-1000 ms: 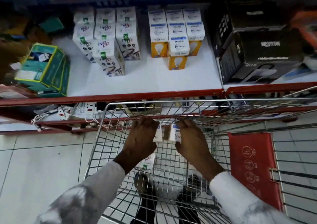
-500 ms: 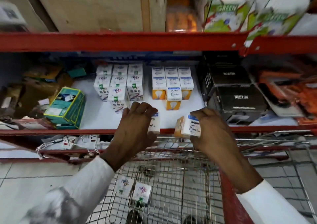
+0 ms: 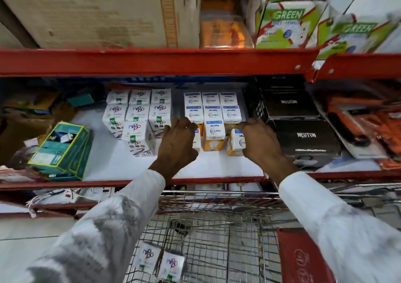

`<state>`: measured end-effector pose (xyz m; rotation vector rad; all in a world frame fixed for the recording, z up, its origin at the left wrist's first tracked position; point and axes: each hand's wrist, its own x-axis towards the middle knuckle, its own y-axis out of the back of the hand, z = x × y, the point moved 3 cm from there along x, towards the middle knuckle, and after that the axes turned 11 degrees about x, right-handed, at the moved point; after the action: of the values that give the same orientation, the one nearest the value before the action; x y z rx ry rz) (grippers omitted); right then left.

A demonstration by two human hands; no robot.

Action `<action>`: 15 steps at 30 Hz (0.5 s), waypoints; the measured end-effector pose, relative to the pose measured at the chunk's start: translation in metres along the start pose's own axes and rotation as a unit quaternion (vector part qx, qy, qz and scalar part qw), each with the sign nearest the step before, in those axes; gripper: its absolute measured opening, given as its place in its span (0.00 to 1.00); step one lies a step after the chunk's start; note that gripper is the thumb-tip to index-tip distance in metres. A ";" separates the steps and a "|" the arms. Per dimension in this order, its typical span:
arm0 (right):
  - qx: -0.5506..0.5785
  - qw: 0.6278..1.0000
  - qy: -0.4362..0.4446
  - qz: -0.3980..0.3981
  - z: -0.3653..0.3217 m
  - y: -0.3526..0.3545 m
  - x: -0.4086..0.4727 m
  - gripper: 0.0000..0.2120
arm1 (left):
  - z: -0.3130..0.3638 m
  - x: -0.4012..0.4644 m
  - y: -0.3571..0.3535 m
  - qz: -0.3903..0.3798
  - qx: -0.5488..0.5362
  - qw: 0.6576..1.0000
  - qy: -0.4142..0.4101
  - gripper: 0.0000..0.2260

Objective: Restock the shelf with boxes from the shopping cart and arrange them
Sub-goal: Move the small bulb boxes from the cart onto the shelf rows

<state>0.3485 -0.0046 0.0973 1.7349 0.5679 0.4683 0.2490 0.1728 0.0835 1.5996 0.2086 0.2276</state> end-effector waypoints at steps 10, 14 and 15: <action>0.007 0.998 -0.003 -0.060 0.003 -0.013 0.026 0.27 | 0.005 0.022 -0.013 -0.019 -0.022 1.000 -0.001 0.31; 0.011 0.998 -0.002 -0.065 0.001 -0.014 0.031 0.28 | 0.006 0.026 -0.013 -0.019 -0.032 0.999 -0.002 0.30; 0.012 0.998 -0.002 -0.065 0.001 -0.013 0.032 0.28 | 0.006 0.026 -0.013 -0.017 -0.034 0.999 -0.003 0.30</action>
<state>0.3729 0.0165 0.0851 1.7097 0.6811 0.3677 0.2758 0.1747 0.0708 1.5284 0.2205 0.2018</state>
